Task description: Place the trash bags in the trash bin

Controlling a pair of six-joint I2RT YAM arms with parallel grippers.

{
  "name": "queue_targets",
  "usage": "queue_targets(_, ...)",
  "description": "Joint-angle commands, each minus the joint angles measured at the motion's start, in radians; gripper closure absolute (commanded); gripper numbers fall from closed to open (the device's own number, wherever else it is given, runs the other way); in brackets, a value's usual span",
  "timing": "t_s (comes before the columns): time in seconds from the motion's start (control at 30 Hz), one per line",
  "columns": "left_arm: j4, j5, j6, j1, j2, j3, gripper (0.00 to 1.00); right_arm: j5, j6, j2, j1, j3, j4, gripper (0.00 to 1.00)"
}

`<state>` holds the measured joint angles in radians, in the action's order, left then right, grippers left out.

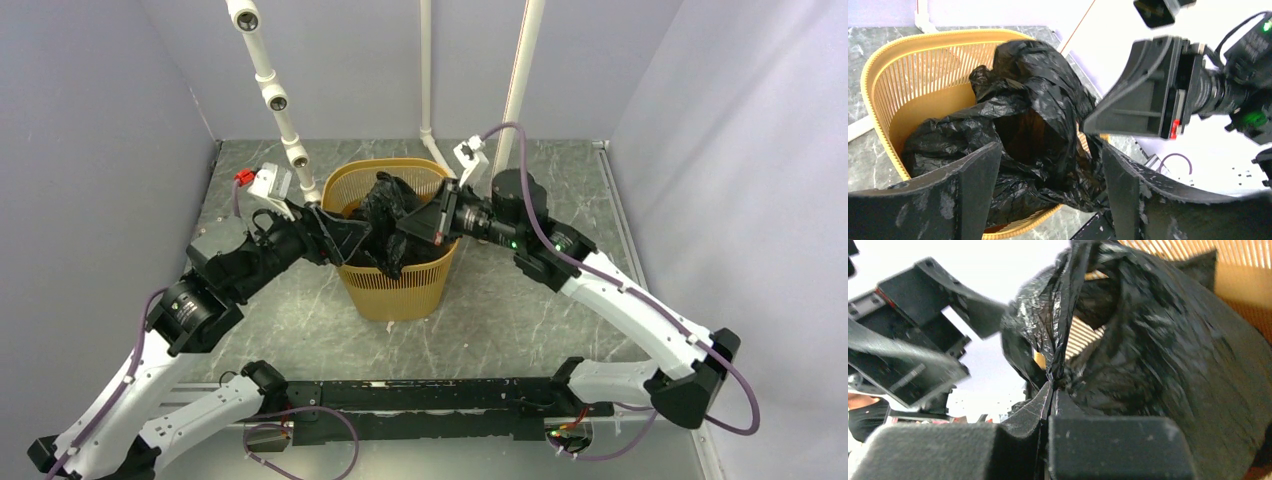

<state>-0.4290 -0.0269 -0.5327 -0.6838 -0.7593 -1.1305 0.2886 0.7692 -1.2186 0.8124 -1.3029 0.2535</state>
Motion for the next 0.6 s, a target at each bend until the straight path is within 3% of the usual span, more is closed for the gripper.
queue_targets(0.0,0.084,0.011,-0.037,0.001,-0.033,0.010,0.18,-0.008,0.058,0.119,-0.002,0.143,-0.168,1.00)
queue_targets(0.23,0.081,-0.143,0.041,0.000,-0.172,-0.117,0.15,-0.081,0.006,0.135,-0.001,0.129,-0.075,1.00)
queue_targets(0.33,0.040,-0.126,0.039,0.000,-0.234,-0.164,0.17,-0.073,0.006,0.138,-0.002,0.138,-0.075,1.00)
queue_targets(0.43,0.053,-0.127,0.033,0.000,-0.256,-0.176,0.25,-0.071,0.014,0.146,-0.002,0.154,-0.079,1.00)
queue_targets(0.57,0.046,-0.095,0.032,0.001,-0.241,-0.168,0.51,-0.102,0.004,0.157,-0.002,0.154,-0.066,1.00)
